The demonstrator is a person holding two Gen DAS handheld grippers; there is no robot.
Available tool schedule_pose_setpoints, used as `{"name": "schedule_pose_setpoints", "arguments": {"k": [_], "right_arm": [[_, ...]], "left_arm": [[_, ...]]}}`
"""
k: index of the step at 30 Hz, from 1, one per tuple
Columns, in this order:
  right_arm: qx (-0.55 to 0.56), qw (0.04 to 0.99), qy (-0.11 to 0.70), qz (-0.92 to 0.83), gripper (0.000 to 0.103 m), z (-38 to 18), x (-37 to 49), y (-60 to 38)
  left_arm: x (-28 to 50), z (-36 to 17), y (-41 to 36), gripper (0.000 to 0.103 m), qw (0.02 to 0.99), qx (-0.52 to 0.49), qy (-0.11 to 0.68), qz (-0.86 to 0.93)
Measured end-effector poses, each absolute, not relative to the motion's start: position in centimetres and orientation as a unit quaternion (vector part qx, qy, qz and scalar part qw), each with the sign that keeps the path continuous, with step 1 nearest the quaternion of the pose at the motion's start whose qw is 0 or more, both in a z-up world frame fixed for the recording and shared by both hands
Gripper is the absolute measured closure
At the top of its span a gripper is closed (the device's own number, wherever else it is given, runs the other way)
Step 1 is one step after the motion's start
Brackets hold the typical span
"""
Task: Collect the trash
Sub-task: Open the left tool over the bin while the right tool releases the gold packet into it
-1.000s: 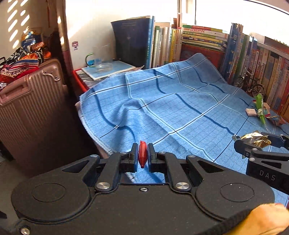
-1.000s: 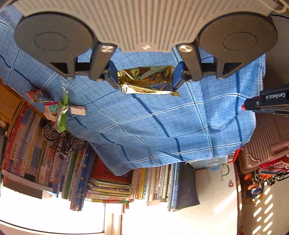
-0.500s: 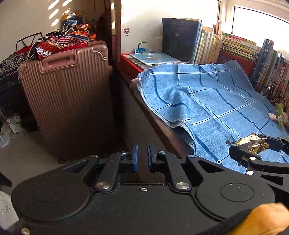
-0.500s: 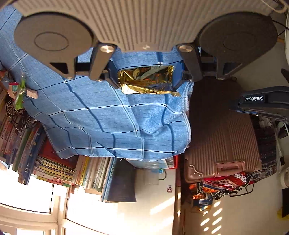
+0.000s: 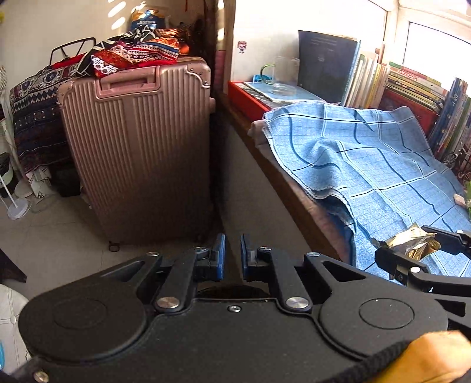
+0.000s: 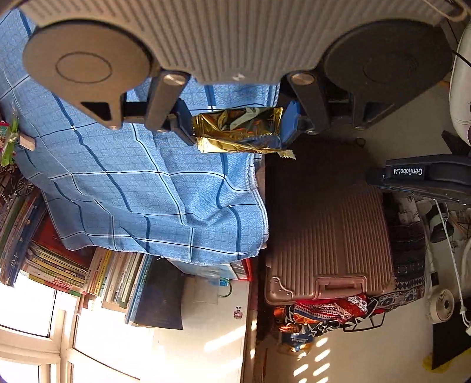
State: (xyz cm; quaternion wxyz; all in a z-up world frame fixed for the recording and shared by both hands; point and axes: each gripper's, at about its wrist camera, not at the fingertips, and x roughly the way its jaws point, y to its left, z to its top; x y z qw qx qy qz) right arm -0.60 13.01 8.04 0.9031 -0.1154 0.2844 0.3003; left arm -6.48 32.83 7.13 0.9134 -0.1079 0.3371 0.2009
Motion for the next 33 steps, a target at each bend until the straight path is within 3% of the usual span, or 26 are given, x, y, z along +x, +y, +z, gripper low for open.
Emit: {"name": "schedule_pose_setpoints", "arguments": {"k": [13, 21, 33], "right_arm": [[-0.139, 0.865, 0.282, 0.392, 0.037, 7.7, -1.6, 18.8], [-0.151, 0.865, 0.271, 0.394, 0.001, 7.4, -1.7, 20.1], [-0.109, 0.883, 0.293, 0.35, 0.0, 7.4, 0.2, 17.4]], "left_arm": [[-9.8, 7.5, 37.2, 0.091, 0.896, -0.136, 0.323, 0.272], [-10.1, 7.1, 38.2, 0.091, 0.889, -0.143, 0.33, 0.284], [-8.3, 7.1, 37.0, 0.09, 0.895, -0.141, 0.334, 0.258]]}}
